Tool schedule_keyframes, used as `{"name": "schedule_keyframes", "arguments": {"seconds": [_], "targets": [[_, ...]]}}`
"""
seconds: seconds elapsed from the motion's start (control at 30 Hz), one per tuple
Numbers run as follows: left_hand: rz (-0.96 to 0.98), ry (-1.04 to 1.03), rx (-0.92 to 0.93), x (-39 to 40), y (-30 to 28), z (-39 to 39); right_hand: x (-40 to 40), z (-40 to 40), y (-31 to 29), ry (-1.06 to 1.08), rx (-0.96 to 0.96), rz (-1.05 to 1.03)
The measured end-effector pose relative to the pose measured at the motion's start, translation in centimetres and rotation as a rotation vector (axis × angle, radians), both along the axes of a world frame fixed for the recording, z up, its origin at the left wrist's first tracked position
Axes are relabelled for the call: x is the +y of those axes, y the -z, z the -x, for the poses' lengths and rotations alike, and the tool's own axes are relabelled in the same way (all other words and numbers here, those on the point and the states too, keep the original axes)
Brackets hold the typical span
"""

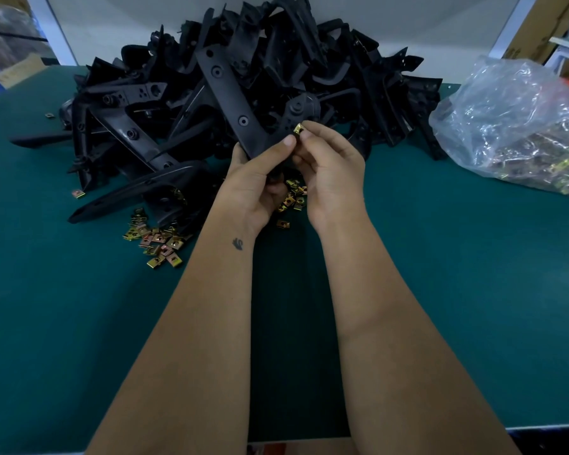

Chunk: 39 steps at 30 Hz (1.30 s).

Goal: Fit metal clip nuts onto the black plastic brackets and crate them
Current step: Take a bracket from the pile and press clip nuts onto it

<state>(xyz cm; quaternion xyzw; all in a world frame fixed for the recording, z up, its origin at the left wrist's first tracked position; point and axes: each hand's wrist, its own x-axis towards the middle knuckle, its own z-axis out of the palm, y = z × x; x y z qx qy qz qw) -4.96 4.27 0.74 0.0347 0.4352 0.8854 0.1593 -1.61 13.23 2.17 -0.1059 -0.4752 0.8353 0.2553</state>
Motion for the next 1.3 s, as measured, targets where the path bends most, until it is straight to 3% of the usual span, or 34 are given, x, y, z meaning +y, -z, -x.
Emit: {"name": "schedule_keyframes", "arguments": {"seconds": [0.63,1.3], "targets": [[0.034,0.035,0.055,-0.18,0.07,0.03,0.12,-0.25,-0.27,-0.018,0.027,0.182],[0.062,0.076,0.104,-0.27,-0.04,0.01,-0.06,-0.17,-0.22,-0.092,0.046,0.189]]}}
